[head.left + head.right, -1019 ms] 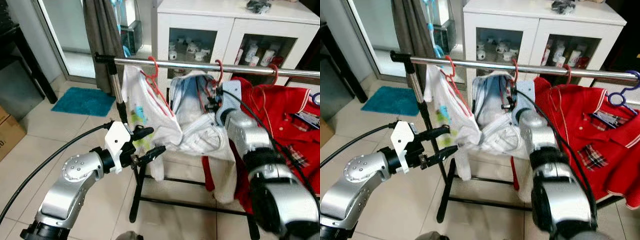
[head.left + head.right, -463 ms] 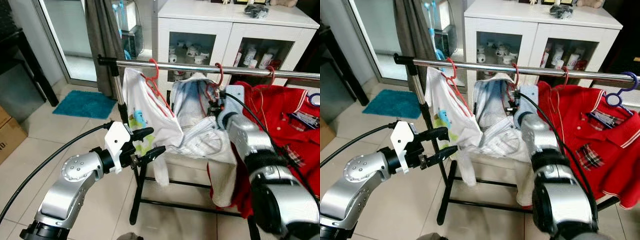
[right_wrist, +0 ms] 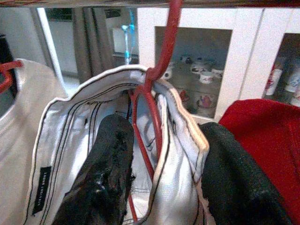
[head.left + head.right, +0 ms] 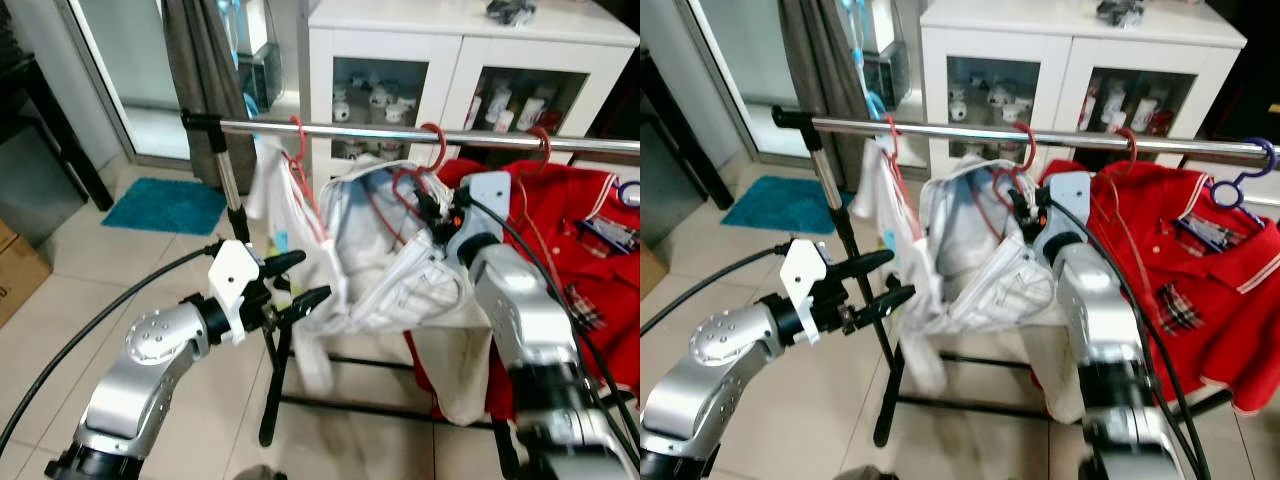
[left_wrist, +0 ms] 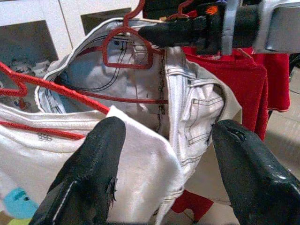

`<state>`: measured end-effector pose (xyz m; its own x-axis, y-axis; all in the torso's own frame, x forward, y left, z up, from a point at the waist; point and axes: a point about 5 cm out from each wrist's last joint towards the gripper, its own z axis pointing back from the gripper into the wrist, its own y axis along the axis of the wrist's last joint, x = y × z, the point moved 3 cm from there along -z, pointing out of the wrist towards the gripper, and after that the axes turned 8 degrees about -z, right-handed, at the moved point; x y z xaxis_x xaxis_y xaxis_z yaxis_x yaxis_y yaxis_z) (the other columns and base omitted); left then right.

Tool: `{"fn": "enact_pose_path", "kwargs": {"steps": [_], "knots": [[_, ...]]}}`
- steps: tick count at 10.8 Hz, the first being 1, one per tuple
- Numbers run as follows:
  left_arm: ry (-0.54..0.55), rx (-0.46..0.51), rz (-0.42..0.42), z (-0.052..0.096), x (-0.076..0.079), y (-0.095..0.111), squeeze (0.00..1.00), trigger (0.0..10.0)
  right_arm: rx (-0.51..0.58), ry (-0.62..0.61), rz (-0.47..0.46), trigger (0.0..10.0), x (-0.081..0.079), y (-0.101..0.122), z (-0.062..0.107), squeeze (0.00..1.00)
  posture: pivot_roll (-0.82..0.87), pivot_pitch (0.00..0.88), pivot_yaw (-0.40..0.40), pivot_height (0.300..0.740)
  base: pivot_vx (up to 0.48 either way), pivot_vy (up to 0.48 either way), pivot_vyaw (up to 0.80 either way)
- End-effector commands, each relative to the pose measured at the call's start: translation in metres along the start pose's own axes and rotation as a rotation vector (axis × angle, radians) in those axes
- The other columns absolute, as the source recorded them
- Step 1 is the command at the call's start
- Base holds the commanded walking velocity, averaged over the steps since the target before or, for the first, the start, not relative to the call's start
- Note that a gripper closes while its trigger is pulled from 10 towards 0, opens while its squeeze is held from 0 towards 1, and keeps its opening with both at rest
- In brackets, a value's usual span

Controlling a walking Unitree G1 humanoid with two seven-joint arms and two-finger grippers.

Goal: Hang hanger

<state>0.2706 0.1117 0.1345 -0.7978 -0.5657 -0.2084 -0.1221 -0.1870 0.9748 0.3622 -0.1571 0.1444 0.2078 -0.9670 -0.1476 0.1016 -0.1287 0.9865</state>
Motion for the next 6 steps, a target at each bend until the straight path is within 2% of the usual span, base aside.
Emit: {"fn": "enact_pose_path", "kwargs": {"steps": [1,3,4,5,6], "knots": [[0.014,-0.006,-0.002,0.003,-0.002,-0.002,0.0,10.0,-0.004,0.028,0.004,10.0,-0.006,0.0,0.005,1.0,-0.02,0.0,0.068,0.74,0.0,0.0,0.0],[0.06,-0.007,-0.003,0.005,-0.006,-0.003,0.0,10.0,0.022,0.052,0.011,10.0,-0.01,0.009,0.02,1.0,-0.02,0.0,0.065,0.74,0.0,0.0,0.0],[0.152,0.0,0.037,0.006,-0.014,-0.002,0.0,10.0,0.049,0.083,0.035,10.0,-0.015,0.018,0.037,1.0,-0.02,0.0,0.064,0.74,0.0,0.0,0.0],[0.266,-0.017,0.097,0.009,-0.022,-0.003,0.0,10.0,0.074,0.094,0.029,10.0,-0.021,0.022,0.053,0.86,-0.02,0.0,0.065,0.74,0.0,0.0,0.0],[0.34,-0.027,0.113,0.013,-0.027,-0.003,0.0,10.0,0.071,0.075,-0.008,10.0,-0.022,0.019,0.06,0.0,-0.03,0.0,0.067,0.74,0.0,0.0,0.0]]}}
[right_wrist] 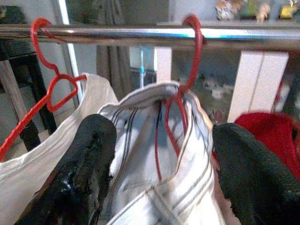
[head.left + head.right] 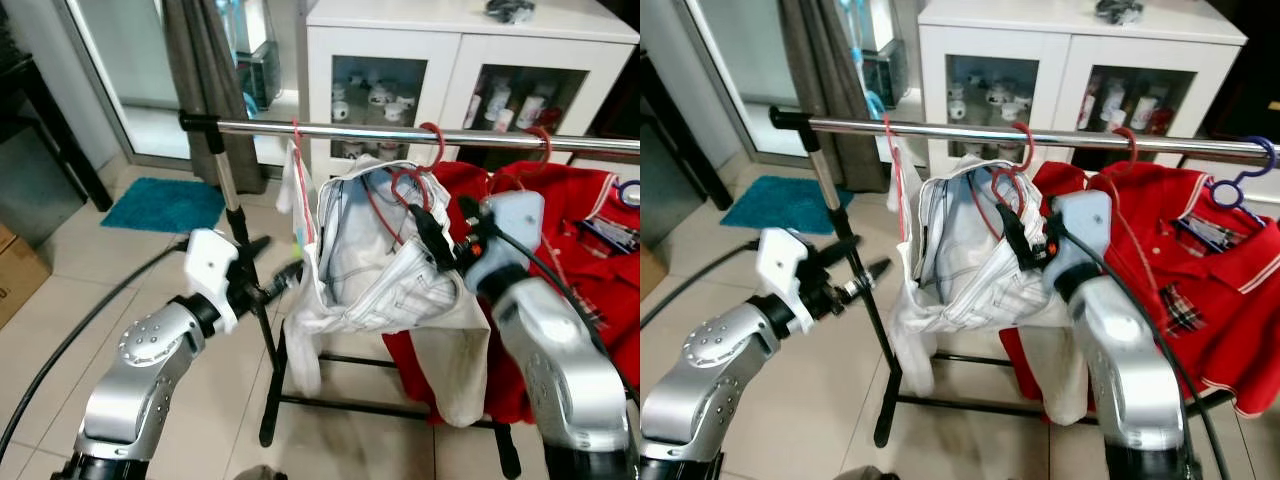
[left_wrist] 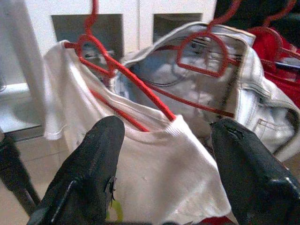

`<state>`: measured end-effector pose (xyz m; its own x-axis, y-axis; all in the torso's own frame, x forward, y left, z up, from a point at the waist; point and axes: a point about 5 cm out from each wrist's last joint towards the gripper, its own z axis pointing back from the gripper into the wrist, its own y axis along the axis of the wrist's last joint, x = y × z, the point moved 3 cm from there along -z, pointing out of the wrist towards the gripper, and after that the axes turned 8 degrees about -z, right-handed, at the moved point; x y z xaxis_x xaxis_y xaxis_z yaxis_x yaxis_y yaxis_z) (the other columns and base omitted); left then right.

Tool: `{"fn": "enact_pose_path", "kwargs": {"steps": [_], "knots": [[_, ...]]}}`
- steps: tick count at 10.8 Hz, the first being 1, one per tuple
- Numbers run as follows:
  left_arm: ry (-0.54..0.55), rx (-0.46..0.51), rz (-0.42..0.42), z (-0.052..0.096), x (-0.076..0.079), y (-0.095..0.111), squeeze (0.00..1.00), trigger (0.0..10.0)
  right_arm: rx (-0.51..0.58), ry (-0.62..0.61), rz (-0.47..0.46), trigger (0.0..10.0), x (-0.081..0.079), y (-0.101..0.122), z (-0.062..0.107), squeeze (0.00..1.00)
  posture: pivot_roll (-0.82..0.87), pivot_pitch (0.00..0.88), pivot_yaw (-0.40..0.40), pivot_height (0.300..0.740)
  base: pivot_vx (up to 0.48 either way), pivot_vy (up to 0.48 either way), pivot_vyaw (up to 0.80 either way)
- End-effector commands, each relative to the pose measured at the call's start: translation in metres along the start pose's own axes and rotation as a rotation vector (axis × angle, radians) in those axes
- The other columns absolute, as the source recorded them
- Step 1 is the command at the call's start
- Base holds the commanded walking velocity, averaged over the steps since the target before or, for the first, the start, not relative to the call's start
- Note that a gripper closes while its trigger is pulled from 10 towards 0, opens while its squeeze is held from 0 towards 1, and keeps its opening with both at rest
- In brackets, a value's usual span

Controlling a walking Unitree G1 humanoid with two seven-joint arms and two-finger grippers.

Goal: Hang hanger

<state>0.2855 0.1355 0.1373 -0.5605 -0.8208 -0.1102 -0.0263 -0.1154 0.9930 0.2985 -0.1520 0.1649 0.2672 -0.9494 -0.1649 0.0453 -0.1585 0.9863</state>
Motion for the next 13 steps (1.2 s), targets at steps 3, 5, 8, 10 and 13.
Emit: {"fn": "enact_pose_path", "kwargs": {"steps": [3,5,8,10,13], "knots": [[0.214,-0.024,-0.055,0.018,-0.011,-0.003,0.0,10.0,-0.113,-0.134,-0.066,10.0,0.005,-0.033,0.027,0.0,-0.03,0.0,0.044,0.74,0.0,0.0,0.0],[0.3,-0.08,-0.093,0.025,-0.013,-0.016,0.0,10.0,-0.14,-0.106,-0.123,10.0,-0.001,-0.046,0.036,0.0,-0.02,0.0,0.028,0.74,0.0,0.0,0.0],[0.299,-0.085,-0.094,0.026,-0.013,-0.017,0.0,10.0,-0.151,-0.108,-0.148,10.0,-0.001,-0.049,0.036,0.0,-0.02,0.0,0.029,0.74,0.0,0.0,0.0],[0.299,-0.085,-0.094,0.026,-0.013,-0.017,0.0,10.0,-0.151,-0.108,-0.148,10.0,-0.001,-0.049,0.036,0.0,-0.02,0.0,0.029,0.74,0.0,0.0,0.0],[0.299,-0.085,-0.094,0.026,-0.013,-0.017,0.0,10.0,-0.151,-0.108,-0.148,10.0,-0.001,-0.049,0.036,0.0,-0.02,0.0,0.029,0.74,0.0,0.0,0.0]]}}
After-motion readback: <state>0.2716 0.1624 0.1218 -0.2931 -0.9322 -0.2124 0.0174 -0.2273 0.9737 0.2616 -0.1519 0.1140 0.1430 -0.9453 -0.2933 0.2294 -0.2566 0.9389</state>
